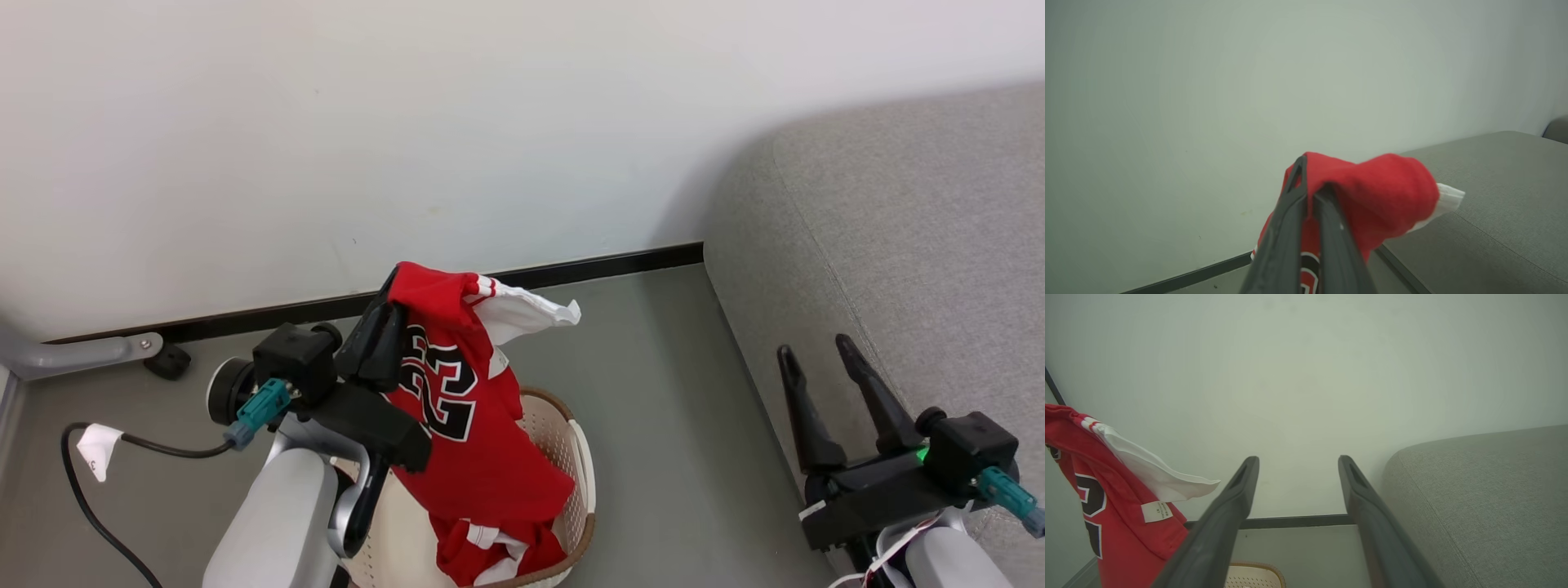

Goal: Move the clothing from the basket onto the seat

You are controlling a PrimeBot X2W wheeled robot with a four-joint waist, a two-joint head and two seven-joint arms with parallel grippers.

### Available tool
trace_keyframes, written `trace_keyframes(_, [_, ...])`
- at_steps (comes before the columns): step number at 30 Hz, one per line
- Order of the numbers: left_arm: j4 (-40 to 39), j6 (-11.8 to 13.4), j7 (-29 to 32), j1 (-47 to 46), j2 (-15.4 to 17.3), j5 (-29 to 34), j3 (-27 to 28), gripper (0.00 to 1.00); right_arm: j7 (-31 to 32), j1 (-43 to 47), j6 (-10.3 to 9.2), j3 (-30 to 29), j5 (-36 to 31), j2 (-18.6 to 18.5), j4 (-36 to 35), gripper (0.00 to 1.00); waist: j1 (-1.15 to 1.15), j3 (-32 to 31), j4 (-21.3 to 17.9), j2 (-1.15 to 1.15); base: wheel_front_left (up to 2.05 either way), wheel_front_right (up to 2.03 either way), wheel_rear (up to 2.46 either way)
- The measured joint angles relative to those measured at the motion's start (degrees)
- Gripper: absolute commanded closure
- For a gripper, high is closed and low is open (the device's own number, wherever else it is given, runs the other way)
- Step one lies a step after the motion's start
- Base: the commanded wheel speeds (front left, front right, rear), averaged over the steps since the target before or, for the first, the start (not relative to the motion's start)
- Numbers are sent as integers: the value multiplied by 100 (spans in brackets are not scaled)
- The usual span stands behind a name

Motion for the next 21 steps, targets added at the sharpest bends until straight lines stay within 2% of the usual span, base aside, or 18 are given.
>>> trace_keyframes(3, [-46, 0, 54, 0, 4, 0, -57, 100, 0, 3, 0, 183, 48, -63, -23, 0, 0, -9, 2, 0, 0, 0, 0])
trace_keyframes(14, [-186, 0, 385, -190, 44, -19, -282, 100, 1, -40, 0, 1421, 250, -280, -36, 0, 0, -30, 61, 0, 0, 0, 0])
trace_keyframes(21, [-229, -1, 542, -315, 10, -91, -474, 100, 52, -727, 1, 2296, 397, -249, 386, 0, 0, -21, 174, 0, 0, 0, 0])
